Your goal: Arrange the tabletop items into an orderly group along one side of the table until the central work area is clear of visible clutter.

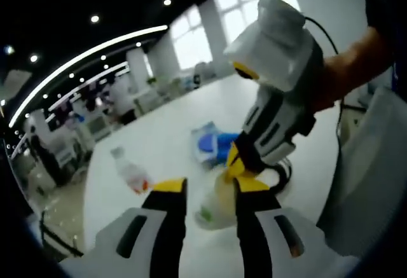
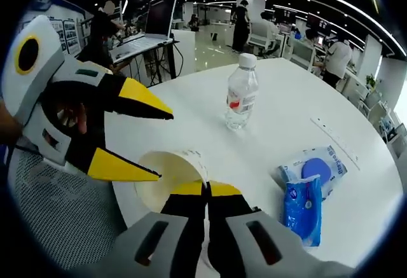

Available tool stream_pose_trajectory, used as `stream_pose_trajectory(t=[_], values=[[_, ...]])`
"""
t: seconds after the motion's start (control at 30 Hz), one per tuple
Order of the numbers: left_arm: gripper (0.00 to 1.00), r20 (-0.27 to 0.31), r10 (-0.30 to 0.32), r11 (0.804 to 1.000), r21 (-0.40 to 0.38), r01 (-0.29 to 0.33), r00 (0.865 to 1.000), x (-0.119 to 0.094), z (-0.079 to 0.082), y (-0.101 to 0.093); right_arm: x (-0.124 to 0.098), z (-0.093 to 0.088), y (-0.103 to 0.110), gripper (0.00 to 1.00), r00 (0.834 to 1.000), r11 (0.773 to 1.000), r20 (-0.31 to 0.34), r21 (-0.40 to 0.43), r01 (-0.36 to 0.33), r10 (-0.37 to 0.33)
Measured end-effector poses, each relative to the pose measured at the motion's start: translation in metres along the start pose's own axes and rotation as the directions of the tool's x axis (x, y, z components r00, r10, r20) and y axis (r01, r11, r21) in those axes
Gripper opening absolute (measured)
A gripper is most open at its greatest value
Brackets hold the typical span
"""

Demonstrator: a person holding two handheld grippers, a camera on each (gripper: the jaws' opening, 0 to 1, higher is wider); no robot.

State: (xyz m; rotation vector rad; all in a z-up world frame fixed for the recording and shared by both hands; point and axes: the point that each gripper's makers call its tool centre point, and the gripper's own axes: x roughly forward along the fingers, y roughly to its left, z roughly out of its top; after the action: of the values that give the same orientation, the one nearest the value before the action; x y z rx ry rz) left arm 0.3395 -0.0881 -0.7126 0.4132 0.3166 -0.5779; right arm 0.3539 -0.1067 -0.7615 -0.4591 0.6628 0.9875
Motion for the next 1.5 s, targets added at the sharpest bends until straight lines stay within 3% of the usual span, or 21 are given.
stream_pose_trajectory(t=[0.2,0.53,0.63,0.83,1.03,1.1,1.17,1.27,1.5], values=[[0.14,-0.02,-0.022,0.998,0.058,0.023,1.0,0.006,-0.005,-0.006,-0.001,-0.005,0.012,0.0,0.999,1.0,-0.021,-0.015,-0.028,0.028],[0.02,-0.026,-0.072,0.996,0.059,0.073,0.997,0.006,-0.009,-0.02,-0.006,-0.009,0.012,0.0,0.999,0.999,-0.023,-0.036,-0.037,0.036],[0.01,-0.007,-0.097,0.995,-0.018,0.097,0.995,0.005,-0.008,-0.022,-0.008,-0.012,0.013,0.0,0.999,0.998,-0.015,-0.038,-0.043,0.043],[0.01,-0.013,-0.099,0.995,-0.035,0.098,0.995,0.004,-0.01,-0.024,-0.01,-0.012,0.014,0.0,0.999,0.998,0.014,-0.05,-0.04,0.041],[0.01,-0.018,-0.097,0.988,-0.12,0.095,0.995,0.005,-0.012,-0.021,-0.015,-0.005,0.013,0.02,0.993,0.992,0.116,-0.129,0.006,0.009],[0.01,-0.015,-0.095,0.985,-0.147,0.092,0.995,0.005,-0.013,-0.019,-0.018,-0.007,0.013,0.03,0.992,0.993,0.126,-0.118,0.015,0.0],[0.01,-0.008,-0.096,0.976,-0.197,0.092,0.995,0.005,-0.013,-0.018,-0.021,-0.003,0.011,0.04,0.985,0.997,0.173,-0.075,0.029,-0.015],[0.01,-0.012,-0.091,0.968,-0.237,0.085,0.996,0.003,-0.014,-0.017,-0.023,-0.005,0.01,0.02,0.983,0.998,0.181,-0.058,0.039,-0.028],[0.01,-0.011,-0.099,0.924,-0.372,0.088,0.995,0.003,-0.015,-0.016,-0.027,-0.004,0.009,0.02,0.977,0.998,0.204,-0.012,0.063,-0.059]])
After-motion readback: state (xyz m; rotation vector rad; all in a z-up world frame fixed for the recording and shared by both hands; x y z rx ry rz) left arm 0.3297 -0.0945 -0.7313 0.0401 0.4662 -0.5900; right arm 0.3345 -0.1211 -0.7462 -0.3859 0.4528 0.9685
